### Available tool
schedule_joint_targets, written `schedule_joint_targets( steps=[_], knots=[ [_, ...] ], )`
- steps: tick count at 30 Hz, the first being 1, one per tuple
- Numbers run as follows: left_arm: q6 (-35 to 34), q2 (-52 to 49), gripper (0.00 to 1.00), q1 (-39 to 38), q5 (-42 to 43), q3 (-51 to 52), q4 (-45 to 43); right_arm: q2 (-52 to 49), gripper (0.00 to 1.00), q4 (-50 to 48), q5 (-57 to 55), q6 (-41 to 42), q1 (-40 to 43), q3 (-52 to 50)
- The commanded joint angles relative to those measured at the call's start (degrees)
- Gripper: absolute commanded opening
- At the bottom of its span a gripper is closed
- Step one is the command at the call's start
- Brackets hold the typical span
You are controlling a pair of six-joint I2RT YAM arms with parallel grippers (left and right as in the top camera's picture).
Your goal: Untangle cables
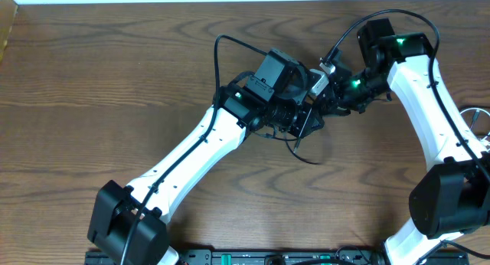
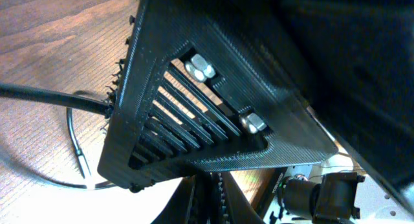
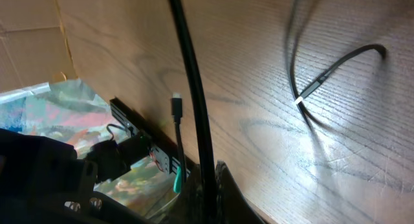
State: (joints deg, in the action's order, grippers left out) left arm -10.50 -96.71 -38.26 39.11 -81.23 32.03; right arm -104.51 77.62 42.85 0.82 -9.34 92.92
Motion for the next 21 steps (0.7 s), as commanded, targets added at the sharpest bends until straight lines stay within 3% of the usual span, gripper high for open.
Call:
schedule_joint_targets(
  steps=[1, 4, 6, 10, 14, 15, 21],
  knots=[
    [0.79, 0.02, 0.08, -0.09, 1.77, 0.11, 0.48, -0.07, 0.01, -0.02, -0.68, -0.7, -0.87, -0.11],
    [0.81, 0.02, 0.12, -0.09, -0.63, 0.11, 1.84, -0.07, 0.01, 0.0, -0.7, -0.7, -0.83, -0.11],
    [0.85, 0.02, 0.34, -0.07, -3.06, 0.11, 3.48, -0.09, 0.01, 0.0, -0.98, -0.72, -0.83, -0.11],
    [1.05, 0.02, 0.52, -0.07, -8.92, 0.11, 7.85, -0.09, 0.01, 0.76, -11.47, -0.35, -0.5, -0.11],
    [2.56, 0.02, 0.54, -0.02, -14.56, 0.11, 11.78, -0.09, 0.01, 4.26, -29.75, 4.55, 0.76, -0.11],
    [2.54, 0.02, 0.54, 0.0, -20.11, 0.11, 14.05, -0.09, 0.01, 7.28, -38.29, 6.51, 1.38, -0.11],
    [1.88, 0.09, 0.53, 2.08, -31.8, 0.11, 20.79, -0.09, 0.01, 11.5, -44.74, 7.41, 2.91, -1.64]
  ],
)
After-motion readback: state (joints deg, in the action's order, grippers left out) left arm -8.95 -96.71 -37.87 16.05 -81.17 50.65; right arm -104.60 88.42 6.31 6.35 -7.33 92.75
